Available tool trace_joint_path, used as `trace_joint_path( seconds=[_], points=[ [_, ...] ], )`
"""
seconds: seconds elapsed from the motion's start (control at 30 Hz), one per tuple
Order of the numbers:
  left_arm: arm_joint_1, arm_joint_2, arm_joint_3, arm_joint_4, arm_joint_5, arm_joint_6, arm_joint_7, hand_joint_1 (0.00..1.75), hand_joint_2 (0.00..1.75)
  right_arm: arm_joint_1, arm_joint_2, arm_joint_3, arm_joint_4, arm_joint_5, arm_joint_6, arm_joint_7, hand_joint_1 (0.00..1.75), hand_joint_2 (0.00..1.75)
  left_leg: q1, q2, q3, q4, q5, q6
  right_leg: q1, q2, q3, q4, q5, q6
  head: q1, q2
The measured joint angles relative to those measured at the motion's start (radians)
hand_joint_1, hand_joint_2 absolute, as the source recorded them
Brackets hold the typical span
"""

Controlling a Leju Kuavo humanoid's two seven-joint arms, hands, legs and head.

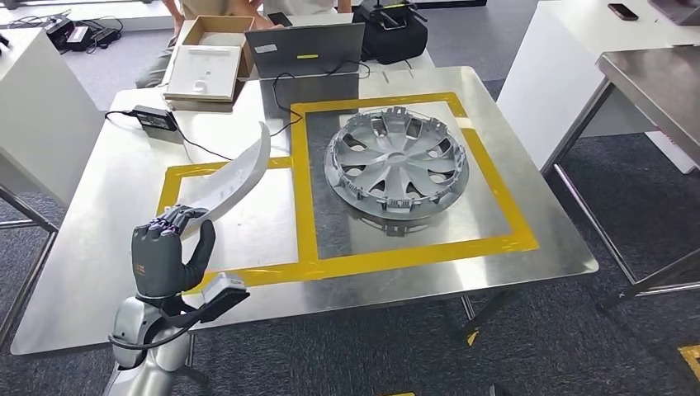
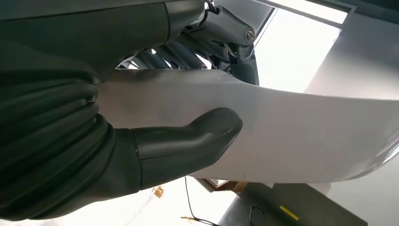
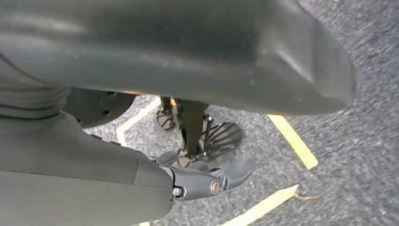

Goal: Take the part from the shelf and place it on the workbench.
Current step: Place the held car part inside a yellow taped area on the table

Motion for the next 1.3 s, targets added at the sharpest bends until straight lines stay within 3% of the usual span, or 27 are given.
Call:
trace_joint_path(
  seconds=[0.03, 0.2, 0.33, 0.43, 0.57, 0.83, 1.03, 1.13, 1.2, 1.27, 1.3],
  points=[
    [-0.006, 0.000, 0.000, 0.009, -0.023, 0.011, 0.013, 1.75, 1.75, -0.001, 0.001, -0.001, 0.000, 0.001, 0.000, 0.000, 0.00, 0.00, -0.003, 0.000, 0.000, 0.000, -0.003, -0.005, 0.001, 0.000, 0.007, -0.023, 0.005, -0.005, 0.000, 0.000],
    [-0.031, 0.002, -0.001, 0.078, -0.147, 0.087, 0.081, 1.75, 1.75, -0.001, 0.005, -0.006, 0.000, 0.007, -0.001, 0.000, 0.00, 0.00, -0.007, 0.006, 0.012, -0.013, -0.004, 0.003, 0.001, 0.007, 0.014, -0.032, -0.001, -0.021, 0.000, 0.000],
    [-0.058, 0.003, 0.000, 0.155, -0.170, 0.123, 0.098, 0.00, 1.75, -0.001, 0.005, -0.007, 0.000, 0.009, 0.000, -0.001, 0.00, 0.00, -0.007, 0.009, 0.026, -0.027, -0.004, -0.008, 0.002, 0.008, 0.020, -0.032, -0.006, -0.030, 0.000, 0.000],
    [-0.071, 0.003, 0.000, 0.204, -0.191, 0.140, 0.112, 0.00, 1.75, -0.002, 0.005, -0.007, 0.000, 0.009, 0.000, -0.002, 0.00, 0.00, -0.006, 0.009, 0.030, -0.031, -0.003, -0.018, 0.003, 0.008, 0.023, -0.032, -0.007, -0.033, 0.000, 0.000],
    [-0.080, 0.003, 0.000, 0.238, -0.206, 0.144, 0.132, 0.00, 0.00, -0.001, 0.005, -0.007, 0.000, 0.011, -0.002, -0.004, 0.00, 0.00, -0.005, 0.010, 0.031, -0.031, -0.002, -0.023, 0.004, 0.009, 0.023, -0.032, -0.007, -0.034, 0.000, 0.000],
    [-0.080, 0.002, 0.003, 0.248, -0.149, 0.145, 0.097, 0.00, 0.00, -0.001, 0.005, -0.007, 0.000, 0.021, -0.002, -0.004, 0.00, 0.00, -0.006, 0.010, 0.031, -0.029, -0.003, -0.024, 0.003, 0.008, 0.026, -0.032, -0.006, -0.034, 0.000, 0.000],
    [-0.071, 0.003, 0.004, 0.226, -0.126, 0.144, 0.071, 0.00, 0.00, -0.001, 0.005, -0.007, 0.000, 0.026, 0.003, -0.005, 0.00, 0.00, -0.011, 0.010, 0.028, -0.020, -0.008, -0.008, -0.003, 0.008, 0.029, -0.037, -0.002, -0.024, 0.000, 0.000],
    [-0.068, 0.001, 0.004, 0.212, -0.125, 0.145, 0.069, 0.00, 0.00, -0.001, 0.005, -0.007, 0.000, 0.027, 0.003, -0.006, 0.00, 0.00, -0.004, 0.012, 0.036, -0.041, 0.012, 0.001, -0.003, 0.007, 0.032, -0.039, -0.003, -0.012, 0.000, 0.000],
    [-0.067, -0.001, 0.004, 0.207, -0.125, 0.145, 0.069, 0.00, 0.00, -0.001, 0.005, -0.007, 0.000, 0.027, 0.003, -0.007, 0.00, 0.00, 0.006, 0.017, 0.040, -0.058, 0.025, 0.006, -0.003, 0.005, 0.008, 0.020, -0.051, -0.003, 0.002, 0.000],
    [-0.063, -0.003, 0.005, 0.206, -0.125, 0.144, 0.069, 0.00, 0.00, 0.000, 0.004, -0.007, 0.000, 0.027, 0.003, -0.007, 0.00, 0.00, 0.010, 0.022, 0.034, -0.059, 0.029, 0.008, -0.008, 0.005, -0.042, 0.144, -0.118, 0.009, 0.004, 0.000],
    [-0.060, -0.004, 0.005, 0.206, -0.125, 0.143, 0.069, 0.00, 0.00, 0.000, 0.004, -0.007, 0.000, 0.027, 0.003, -0.007, 0.00, 0.00, 0.012, 0.023, 0.031, -0.056, 0.030, 0.006, -0.013, 0.005, -0.060, 0.193, -0.135, 0.016, 0.004, 0.000]
  ],
)
